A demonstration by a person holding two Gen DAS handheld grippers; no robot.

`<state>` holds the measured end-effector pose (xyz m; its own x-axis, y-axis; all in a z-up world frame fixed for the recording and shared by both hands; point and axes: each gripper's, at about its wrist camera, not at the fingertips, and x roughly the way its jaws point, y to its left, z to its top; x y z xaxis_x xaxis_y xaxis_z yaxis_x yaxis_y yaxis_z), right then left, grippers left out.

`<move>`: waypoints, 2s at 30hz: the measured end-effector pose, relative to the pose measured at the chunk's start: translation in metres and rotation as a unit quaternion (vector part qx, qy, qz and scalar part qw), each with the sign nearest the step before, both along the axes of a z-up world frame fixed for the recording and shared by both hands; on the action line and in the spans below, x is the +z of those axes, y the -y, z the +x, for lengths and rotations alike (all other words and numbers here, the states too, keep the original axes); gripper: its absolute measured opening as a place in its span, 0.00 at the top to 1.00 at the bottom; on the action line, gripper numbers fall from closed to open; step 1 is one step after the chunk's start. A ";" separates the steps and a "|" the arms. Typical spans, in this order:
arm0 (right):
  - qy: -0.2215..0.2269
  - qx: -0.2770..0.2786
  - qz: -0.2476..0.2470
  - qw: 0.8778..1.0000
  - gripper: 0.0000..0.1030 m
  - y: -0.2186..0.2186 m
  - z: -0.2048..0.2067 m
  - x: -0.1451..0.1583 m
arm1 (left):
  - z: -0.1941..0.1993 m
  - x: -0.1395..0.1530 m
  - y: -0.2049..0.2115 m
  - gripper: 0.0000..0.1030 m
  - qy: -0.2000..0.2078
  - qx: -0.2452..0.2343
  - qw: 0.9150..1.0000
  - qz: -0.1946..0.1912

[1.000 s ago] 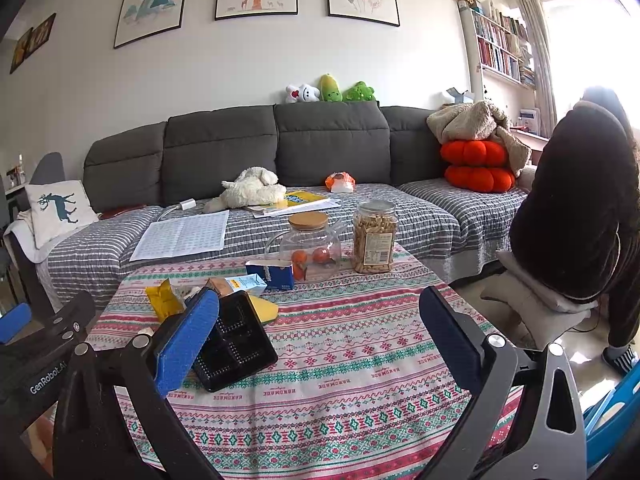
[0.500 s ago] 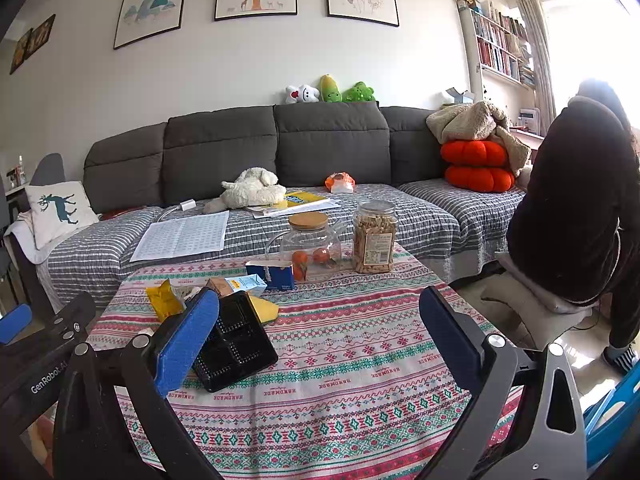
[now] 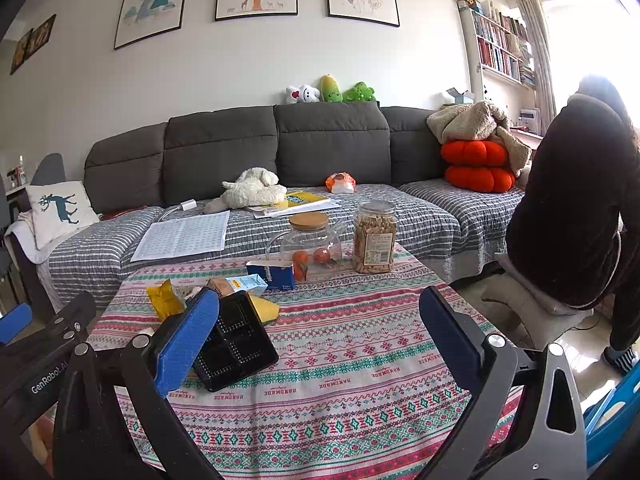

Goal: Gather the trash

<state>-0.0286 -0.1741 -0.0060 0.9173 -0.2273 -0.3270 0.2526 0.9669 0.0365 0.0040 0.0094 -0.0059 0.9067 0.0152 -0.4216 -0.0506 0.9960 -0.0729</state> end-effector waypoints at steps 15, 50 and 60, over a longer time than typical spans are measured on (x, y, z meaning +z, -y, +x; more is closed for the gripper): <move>0.000 0.000 0.001 1.000 0.07 0.000 0.000 0.000 | 0.000 -0.001 -0.001 0.05 -0.002 0.000 1.000 0.000; -0.220 0.064 0.191 0.955 0.06 0.089 0.088 -0.113 | 0.181 -0.082 -0.051 0.05 -0.275 -0.017 0.949 -0.149; -0.219 0.076 0.213 0.949 0.06 0.097 0.089 -0.114 | 0.219 -0.083 -0.024 0.06 -0.293 -0.010 0.949 -0.119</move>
